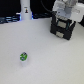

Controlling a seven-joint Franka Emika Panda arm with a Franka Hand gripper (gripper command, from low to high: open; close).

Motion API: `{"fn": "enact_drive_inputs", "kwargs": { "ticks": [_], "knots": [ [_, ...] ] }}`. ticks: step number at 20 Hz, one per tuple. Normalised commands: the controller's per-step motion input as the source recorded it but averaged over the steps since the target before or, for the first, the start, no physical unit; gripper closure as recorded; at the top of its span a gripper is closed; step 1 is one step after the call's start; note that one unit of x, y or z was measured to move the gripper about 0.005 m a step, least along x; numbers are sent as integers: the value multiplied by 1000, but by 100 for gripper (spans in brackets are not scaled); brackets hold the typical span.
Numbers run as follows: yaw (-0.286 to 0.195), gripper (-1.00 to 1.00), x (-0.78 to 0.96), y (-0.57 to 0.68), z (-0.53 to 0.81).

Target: Open the kcup holder, insert the kcup into the holder, and close the kcup holder

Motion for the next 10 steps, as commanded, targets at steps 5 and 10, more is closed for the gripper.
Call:
{"fn": "enact_drive_inputs", "kwargs": {
  "ticks": [5, 10],
  "knots": [
    [-14, 100, 352, -21, 225],
    [-36, 100, 925, -101, 453]
  ]
}}
